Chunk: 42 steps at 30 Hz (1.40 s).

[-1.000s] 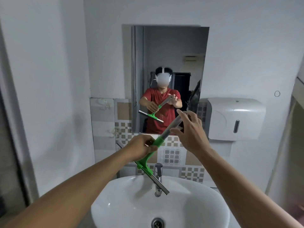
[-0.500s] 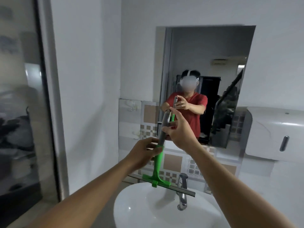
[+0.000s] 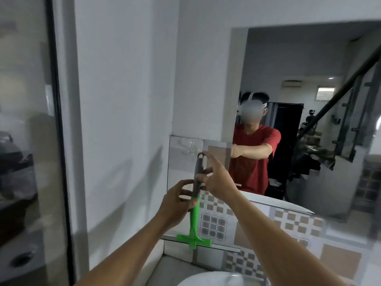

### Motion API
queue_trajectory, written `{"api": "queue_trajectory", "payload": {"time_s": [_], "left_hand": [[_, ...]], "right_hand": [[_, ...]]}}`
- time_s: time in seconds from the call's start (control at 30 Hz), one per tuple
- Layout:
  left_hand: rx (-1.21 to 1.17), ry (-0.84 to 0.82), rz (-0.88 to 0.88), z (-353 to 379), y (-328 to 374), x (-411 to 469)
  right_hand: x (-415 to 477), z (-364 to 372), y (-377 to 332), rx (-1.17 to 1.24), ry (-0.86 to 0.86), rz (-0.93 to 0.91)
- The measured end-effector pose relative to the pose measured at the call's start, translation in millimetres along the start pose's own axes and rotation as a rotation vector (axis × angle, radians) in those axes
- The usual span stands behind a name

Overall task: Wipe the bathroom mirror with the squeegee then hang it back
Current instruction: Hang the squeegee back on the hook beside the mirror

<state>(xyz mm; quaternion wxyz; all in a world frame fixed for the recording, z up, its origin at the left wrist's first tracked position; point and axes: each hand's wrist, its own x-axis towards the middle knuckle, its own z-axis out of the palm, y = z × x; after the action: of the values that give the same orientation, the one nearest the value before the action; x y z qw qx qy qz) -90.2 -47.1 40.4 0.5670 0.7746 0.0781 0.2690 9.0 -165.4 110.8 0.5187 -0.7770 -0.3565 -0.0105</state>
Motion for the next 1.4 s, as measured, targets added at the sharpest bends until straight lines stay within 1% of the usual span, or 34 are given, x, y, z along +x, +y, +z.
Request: {"api": "queue_trajectory", "payload": {"time_s": [0.27,0.5,0.73,0.87,1.0,1.2,1.4], "left_hand": [[0.013,0.037,0.042,0,-36,62],[0.051,0.032,0.096,0,-50,101],[0.118,0.055,0.135,12,-72,109],[0.119,0.123,0.181,20,-78,108],[0.122,0.187,0.19,22,-84,111],[0.145,0.158,0.18,20,-90,125],[0.144,0.193,0.18,26,-97,131]], "right_hand": [[63,26,27,-0.042,0.01,0.024],[94,38,47,-0.042,0.05,0.025],[98,42,62,-0.093,0.041,0.04],[96,43,68,-0.08,0.059,0.005],[104,46,66,-0.069,0.024,-0.007],[110,53,69,-0.08,0.042,0.008],[108,50,70,-0.105,0.024,0.004]]}}
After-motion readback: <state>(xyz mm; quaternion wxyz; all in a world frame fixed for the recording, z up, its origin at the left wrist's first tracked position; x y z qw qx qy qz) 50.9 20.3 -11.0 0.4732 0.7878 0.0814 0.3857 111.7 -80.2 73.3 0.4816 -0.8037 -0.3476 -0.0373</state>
